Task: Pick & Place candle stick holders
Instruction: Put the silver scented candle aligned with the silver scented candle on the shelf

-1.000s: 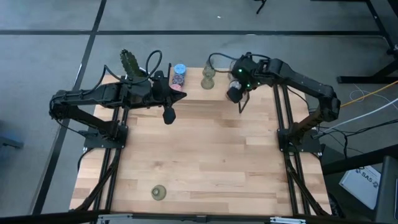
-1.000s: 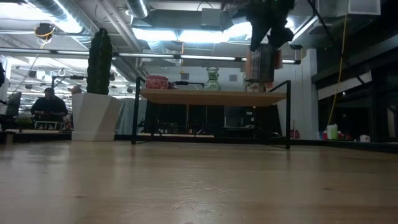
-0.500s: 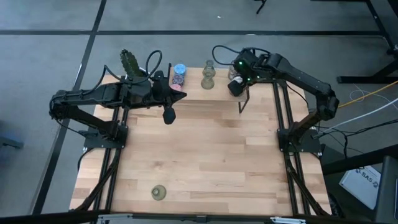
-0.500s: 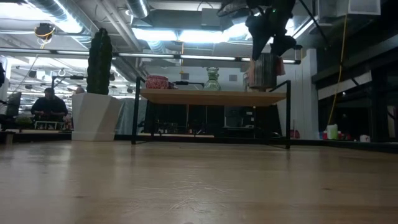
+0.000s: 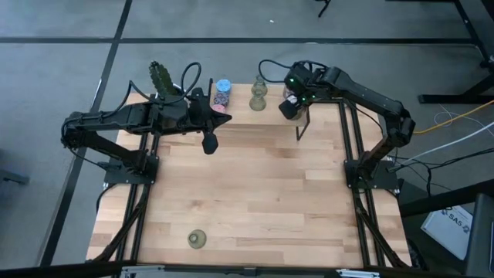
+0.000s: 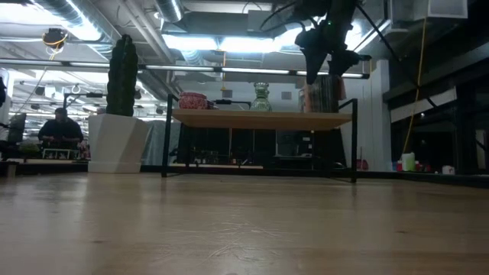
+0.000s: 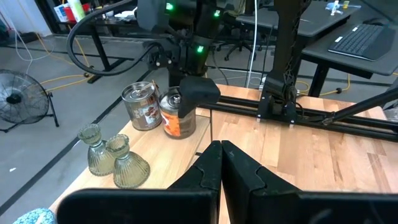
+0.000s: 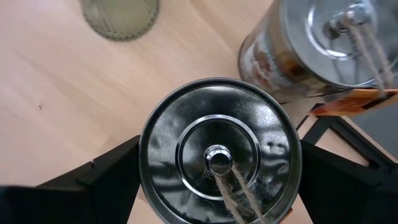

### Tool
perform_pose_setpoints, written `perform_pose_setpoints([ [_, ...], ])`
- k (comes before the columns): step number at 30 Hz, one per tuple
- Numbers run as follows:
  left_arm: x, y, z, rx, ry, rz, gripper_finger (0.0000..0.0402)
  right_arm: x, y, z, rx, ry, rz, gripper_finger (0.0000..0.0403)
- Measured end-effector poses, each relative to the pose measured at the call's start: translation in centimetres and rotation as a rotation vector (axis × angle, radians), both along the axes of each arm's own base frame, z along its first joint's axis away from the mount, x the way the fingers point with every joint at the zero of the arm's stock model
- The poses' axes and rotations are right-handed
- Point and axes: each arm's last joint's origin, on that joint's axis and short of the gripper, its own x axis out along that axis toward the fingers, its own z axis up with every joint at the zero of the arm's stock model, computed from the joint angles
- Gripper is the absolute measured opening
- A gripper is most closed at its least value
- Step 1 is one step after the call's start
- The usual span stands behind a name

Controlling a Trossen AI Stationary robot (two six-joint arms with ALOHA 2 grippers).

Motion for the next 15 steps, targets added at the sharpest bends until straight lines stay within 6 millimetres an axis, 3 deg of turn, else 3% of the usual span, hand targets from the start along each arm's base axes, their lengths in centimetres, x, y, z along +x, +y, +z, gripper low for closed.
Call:
perform_pose_setpoints([
  [15, 0.0, 0.0, 0.0, 0.001, 0.0, 0.001, 0.0002, -0.41, -0.73, -0.05, -0.009, 0.015, 0.002, 0.0378],
])
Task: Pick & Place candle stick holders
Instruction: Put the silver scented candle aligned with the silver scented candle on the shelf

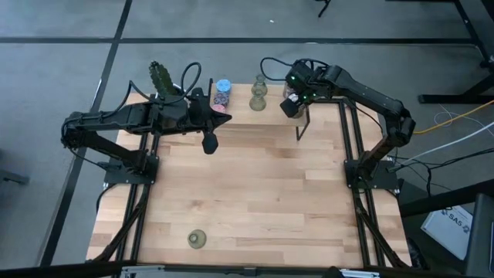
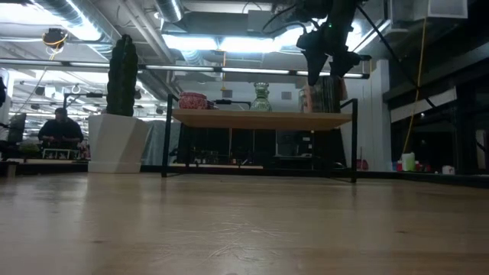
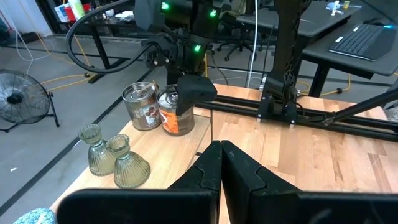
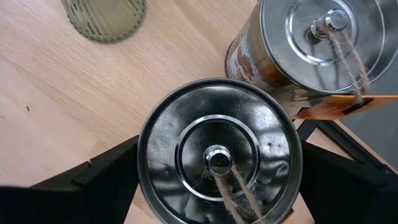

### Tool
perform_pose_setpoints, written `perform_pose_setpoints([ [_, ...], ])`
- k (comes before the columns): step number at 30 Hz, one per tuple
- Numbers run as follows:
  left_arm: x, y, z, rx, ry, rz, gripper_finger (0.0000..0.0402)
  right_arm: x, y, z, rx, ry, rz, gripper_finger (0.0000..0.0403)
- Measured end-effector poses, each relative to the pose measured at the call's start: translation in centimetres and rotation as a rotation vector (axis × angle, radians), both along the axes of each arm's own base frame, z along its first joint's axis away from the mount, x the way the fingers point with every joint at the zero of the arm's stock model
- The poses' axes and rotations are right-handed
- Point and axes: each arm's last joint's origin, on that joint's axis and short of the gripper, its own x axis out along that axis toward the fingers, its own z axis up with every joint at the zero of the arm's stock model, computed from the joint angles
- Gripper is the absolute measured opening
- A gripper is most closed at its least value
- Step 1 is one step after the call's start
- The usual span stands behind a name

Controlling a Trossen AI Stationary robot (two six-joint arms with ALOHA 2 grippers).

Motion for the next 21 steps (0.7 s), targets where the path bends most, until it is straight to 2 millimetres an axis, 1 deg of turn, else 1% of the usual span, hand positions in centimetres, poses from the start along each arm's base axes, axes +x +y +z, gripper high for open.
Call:
perform_pose_setpoints([
  [12, 0.0, 0.0, 0.0, 0.0, -0.001, 0.002, 0.0002, 0.11, -0.07, -0.03, -0.012, 0.004, 0.033, 0.038],
  [21, 0.0, 0.01, 0.0, -0.006, -0.003, 0.004, 0.0002, 0.17, -0.1, -0.06, -0.004, -0.012, 0.006, 0.038],
])
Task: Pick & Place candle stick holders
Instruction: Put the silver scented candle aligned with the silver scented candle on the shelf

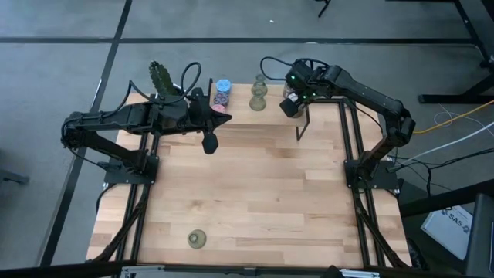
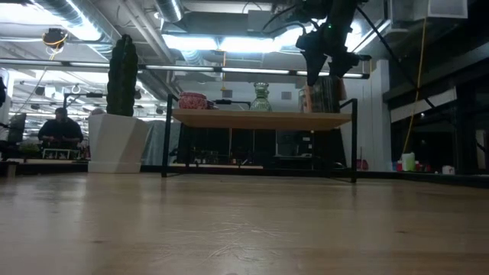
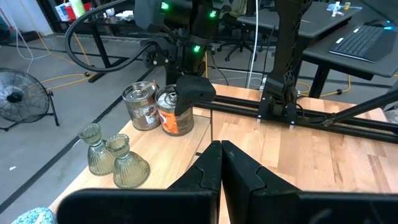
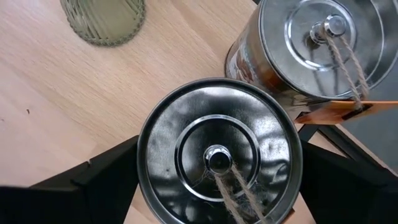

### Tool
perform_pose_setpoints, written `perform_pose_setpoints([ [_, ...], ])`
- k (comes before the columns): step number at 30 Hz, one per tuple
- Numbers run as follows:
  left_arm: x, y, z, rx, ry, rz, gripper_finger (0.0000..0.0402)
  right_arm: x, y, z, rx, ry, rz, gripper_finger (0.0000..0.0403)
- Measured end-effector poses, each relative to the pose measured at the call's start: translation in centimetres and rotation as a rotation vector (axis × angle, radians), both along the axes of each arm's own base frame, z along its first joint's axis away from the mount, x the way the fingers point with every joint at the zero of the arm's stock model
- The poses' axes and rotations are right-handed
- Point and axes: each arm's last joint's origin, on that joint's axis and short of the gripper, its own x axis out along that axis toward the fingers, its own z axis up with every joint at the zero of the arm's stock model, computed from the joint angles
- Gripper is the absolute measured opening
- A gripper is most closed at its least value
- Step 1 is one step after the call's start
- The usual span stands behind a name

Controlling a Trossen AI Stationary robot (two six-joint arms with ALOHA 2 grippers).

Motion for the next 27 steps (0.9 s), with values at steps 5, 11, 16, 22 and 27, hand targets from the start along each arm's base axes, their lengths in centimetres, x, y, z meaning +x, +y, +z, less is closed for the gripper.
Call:
perform_pose_setpoints([
  [5, 0.0, 0.0, 0.0, 0.0, 0.0, 0.0, 0.0002, 0.04, -0.04, 0.01, -0.015, 0.011, 0.034, 0.0381],
  [11, 0.0, 0.0, 0.0, 0.0, 0.0, 0.0, 0.0002, 0.13, -0.08, 0.01, -0.021, 0.007, 0.048, 0.0381],
  [16, 0.0, 0.0, 0.0, 0.0, 0.0, 0.0, 0.0002, 0.16, -0.09, 0.02, -0.019, 0.003, 0.048, 0.0383],
  [22, 0.0, 0.0, 0.01, 0.0, 0.0, 0.0, 0.0002, 0.19, -0.06, -0.14, 0.001, -0.004, 0.029, 0.0398],
  [27, 0.0, 0.0, 0.01, 0.0, -0.001, 0.001, 0.0002, 0.15, -0.04, -0.13, 0.001, -0.001, 0.026, 0.0399],
])
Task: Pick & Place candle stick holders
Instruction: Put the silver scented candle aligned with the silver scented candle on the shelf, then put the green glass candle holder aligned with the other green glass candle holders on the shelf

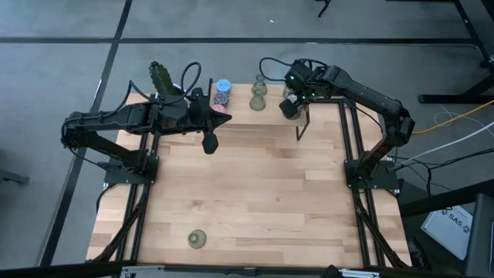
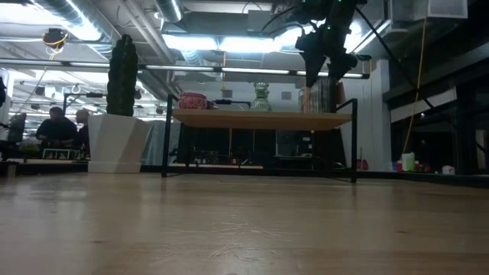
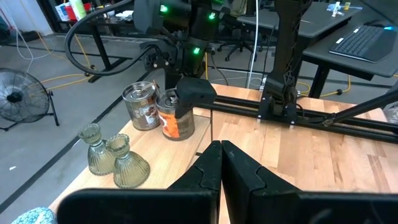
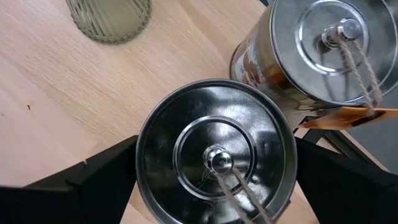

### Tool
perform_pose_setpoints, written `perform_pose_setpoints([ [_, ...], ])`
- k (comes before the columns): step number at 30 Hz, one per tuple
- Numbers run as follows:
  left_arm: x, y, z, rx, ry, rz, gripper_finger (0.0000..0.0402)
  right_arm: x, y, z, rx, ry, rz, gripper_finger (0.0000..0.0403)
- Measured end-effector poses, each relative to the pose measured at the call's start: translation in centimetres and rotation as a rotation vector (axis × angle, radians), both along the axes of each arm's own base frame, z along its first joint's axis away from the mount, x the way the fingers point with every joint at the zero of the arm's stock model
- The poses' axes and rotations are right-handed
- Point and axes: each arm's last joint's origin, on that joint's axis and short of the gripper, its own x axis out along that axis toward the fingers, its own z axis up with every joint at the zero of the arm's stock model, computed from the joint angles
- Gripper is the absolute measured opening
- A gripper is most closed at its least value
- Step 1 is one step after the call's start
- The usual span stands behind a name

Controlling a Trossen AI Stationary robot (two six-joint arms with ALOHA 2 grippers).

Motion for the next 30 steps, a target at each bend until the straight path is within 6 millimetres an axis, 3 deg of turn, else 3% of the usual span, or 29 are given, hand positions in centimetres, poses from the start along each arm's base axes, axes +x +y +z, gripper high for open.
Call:
perform_pose_setpoints([
  [17, 0.0, 0.0, 0.0, 0.0, 0.0, 0.0, 0.0002, -0.9, 0.5, 1.3, -0.031, -0.028, -0.014, 0.04],
  [30, 0.0, 0.0, 0.0, 0.0, 0.0, 0.0, 0.0002, -1.2, 1.6, 6.0, -0.047, -0.15, 0.045, 0.04],
])
